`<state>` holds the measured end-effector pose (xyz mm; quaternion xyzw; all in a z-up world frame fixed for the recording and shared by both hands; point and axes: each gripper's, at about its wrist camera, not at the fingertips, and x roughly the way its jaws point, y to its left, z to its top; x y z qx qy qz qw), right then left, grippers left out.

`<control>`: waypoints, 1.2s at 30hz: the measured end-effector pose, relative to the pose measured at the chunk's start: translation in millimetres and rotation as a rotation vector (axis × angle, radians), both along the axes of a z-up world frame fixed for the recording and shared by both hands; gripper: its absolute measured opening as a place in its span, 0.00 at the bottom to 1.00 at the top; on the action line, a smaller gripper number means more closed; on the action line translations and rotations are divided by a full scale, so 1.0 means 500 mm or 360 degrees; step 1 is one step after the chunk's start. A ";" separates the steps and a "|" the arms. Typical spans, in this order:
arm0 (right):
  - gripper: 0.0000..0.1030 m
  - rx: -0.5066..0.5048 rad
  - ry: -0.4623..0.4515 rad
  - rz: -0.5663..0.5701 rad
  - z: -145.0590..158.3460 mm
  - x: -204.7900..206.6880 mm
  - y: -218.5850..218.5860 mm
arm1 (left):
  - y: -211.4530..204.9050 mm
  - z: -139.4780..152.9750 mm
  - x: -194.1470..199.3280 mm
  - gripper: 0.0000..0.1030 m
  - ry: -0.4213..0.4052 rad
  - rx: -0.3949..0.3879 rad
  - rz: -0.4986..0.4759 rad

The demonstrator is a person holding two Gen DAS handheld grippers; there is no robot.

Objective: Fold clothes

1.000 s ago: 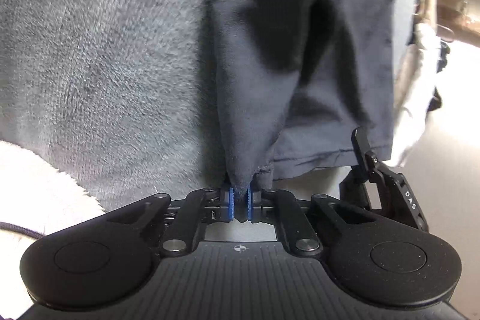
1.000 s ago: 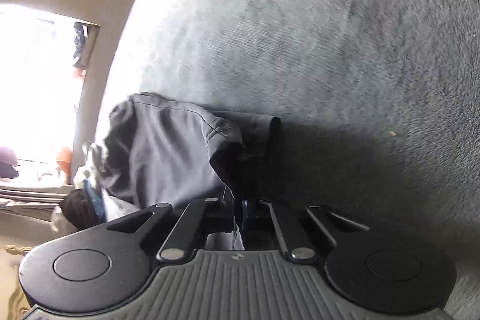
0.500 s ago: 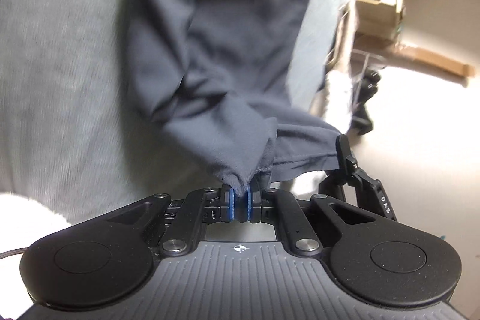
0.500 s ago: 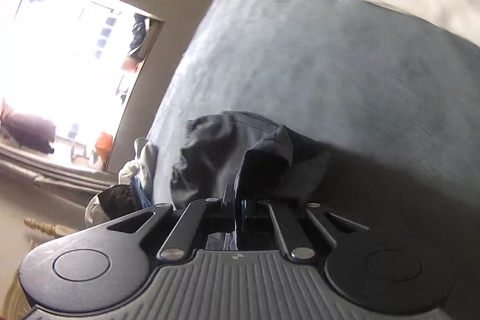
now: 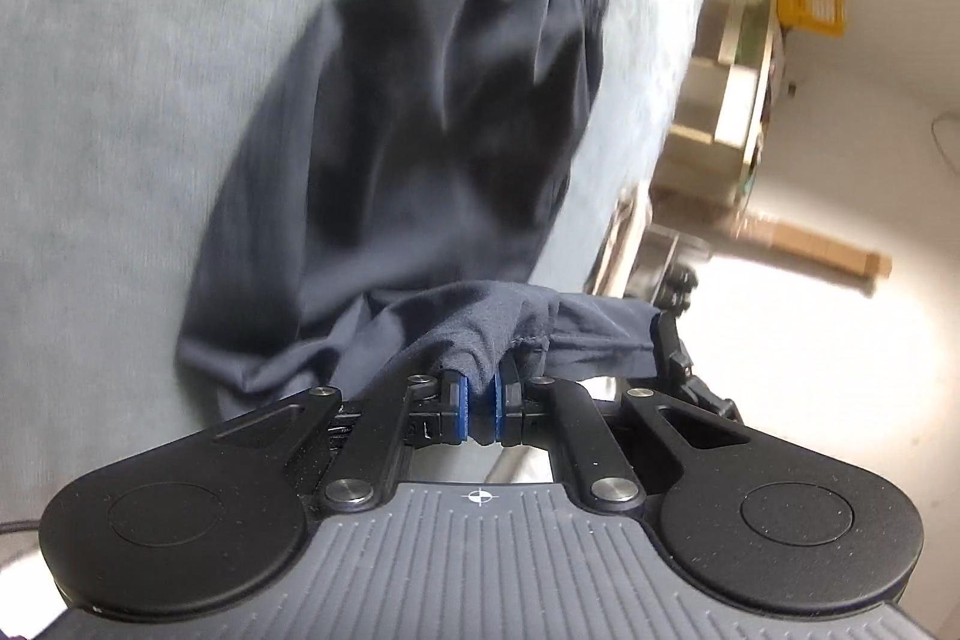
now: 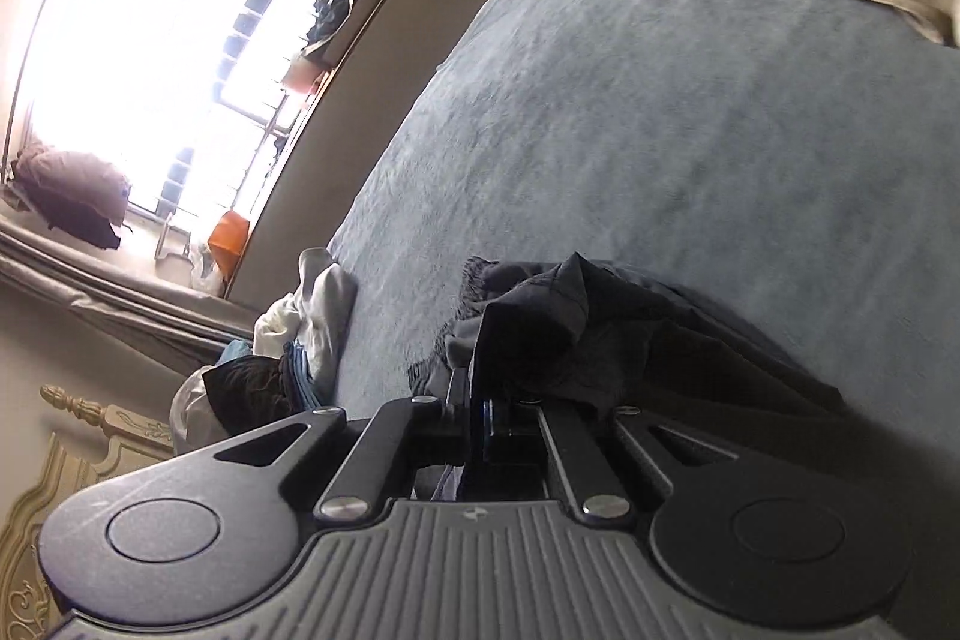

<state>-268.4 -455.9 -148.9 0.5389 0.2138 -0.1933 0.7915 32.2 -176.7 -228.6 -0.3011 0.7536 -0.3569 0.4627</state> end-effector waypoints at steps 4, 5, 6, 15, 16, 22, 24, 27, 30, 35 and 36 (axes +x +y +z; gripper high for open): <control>0.03 0.0000 0.0006 0.0053 -0.014 0.081 -0.025 | -0.012 0.005 0.056 0.05 -0.0047 0.0005 0.0047; 0.03 -0.0002 0.0005 0.0070 -0.017 0.101 -0.031 | -0.014 0.007 0.069 0.05 -0.0062 0.0005 0.0055; 0.03 0.0001 0.0005 0.0082 -0.020 0.120 -0.037 | -0.017 0.007 0.083 0.05 -0.0081 0.0016 0.0061; 0.16 0.0238 -0.0047 0.0014 -0.076 0.268 -0.112 | -0.006 -0.017 0.189 0.36 -0.0083 -0.0080 0.0407; 0.28 0.0314 -0.0044 -0.0011 -0.090 0.271 -0.121 | -0.001 -0.017 0.187 0.36 -0.0079 -0.0091 0.0423; 0.41 0.0406 -0.0230 -0.0067 -0.087 0.217 -0.125 | 0.020 -0.006 0.158 0.44 -0.0103 -0.0179 0.0417; 0.43 0.0436 -0.0326 -0.0023 -0.075 0.185 -0.122 | 0.026 0.006 0.142 0.45 -0.0148 -0.0211 0.0370; 0.47 0.0484 -0.0461 0.0035 -0.056 0.116 -0.103 | 0.037 0.026 0.109 0.47 -0.0242 -0.0228 0.0264; 0.61 0.0561 -0.0497 0.0035 -0.064 0.031 -0.072 | 0.048 0.037 0.063 0.47 -0.0370 -0.0164 0.0103; 0.64 0.0623 -0.0209 -0.0065 -0.142 -0.081 -0.018 | 0.064 0.014 -0.039 0.47 -0.0557 -0.0024 -0.0206; 0.64 0.0629 -0.0154 -0.0084 -0.162 -0.089 -0.012 | 0.063 0.006 -0.057 0.48 -0.0613 0.0020 -0.0273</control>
